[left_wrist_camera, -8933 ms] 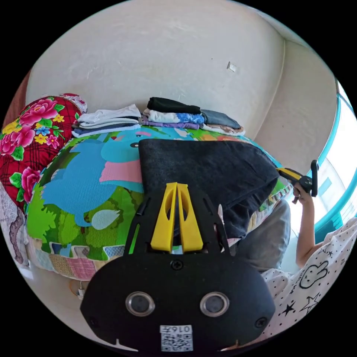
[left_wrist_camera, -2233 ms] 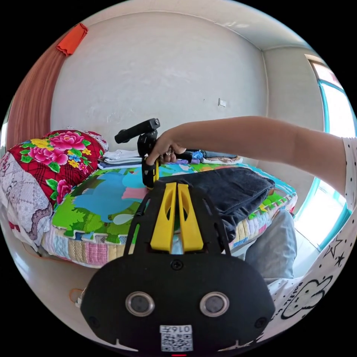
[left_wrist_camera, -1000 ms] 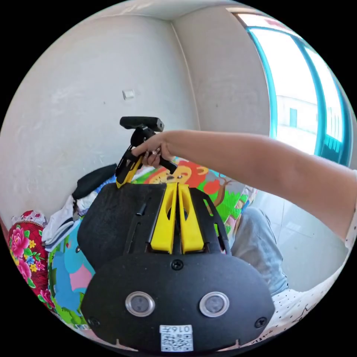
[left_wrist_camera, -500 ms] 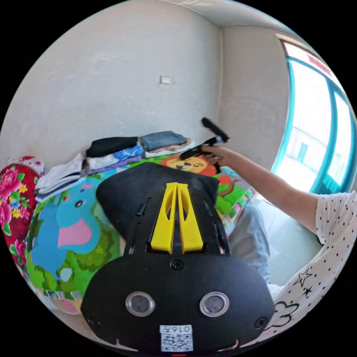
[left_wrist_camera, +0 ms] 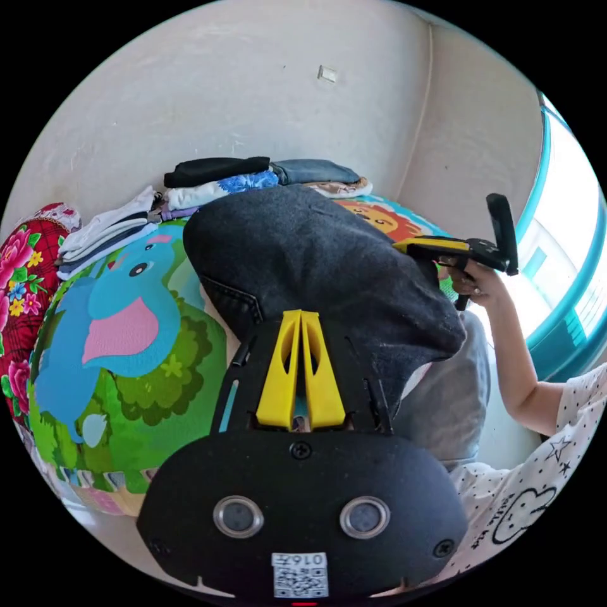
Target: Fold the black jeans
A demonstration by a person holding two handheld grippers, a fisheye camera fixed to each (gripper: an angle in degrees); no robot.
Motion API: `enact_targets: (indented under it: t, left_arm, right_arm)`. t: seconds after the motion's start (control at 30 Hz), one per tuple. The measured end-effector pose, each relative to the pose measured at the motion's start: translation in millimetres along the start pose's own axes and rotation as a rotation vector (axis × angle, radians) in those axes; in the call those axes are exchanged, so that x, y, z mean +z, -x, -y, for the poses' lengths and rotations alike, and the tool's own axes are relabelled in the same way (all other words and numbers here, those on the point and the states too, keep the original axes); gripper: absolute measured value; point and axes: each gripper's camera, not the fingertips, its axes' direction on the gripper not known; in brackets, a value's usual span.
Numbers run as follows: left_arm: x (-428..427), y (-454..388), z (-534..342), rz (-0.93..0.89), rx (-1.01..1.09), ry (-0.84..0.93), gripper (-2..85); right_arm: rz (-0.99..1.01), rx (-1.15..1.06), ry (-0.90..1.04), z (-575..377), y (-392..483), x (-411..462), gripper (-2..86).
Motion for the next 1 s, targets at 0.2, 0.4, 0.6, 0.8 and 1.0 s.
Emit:
enact_targets:
  t: [0.2,0.4,0.6,0.8,1.0]
  left_arm:
    - [-39,42,31,0.11,-0.064,-0.184,-1.0]
    - [12,84,95,0.062,-0.029,-0.034,-1.0]
    - [79,109,87,0.132,-0.027,0.073,-1.0]
    - [36,103,83,0.033,-0.105,-0.01,-1.0]
    - [52,43,57,0.134,0.153,0.114,-1.0]
  right_arm:
    - [0.143,0.143,-0.065,-36,-24,-24,-0.2]
    - [0.151,0.177,-0.102,-62,-20,-49,-0.4]
    - [0.137,0.192,-0.103,-76,-11,-72,-0.4]
    - [0.168,0.212,-0.117,-86,-5,-90,-0.4]
    - [0.178,0.226,-0.129,-89,9,-108,-0.4]
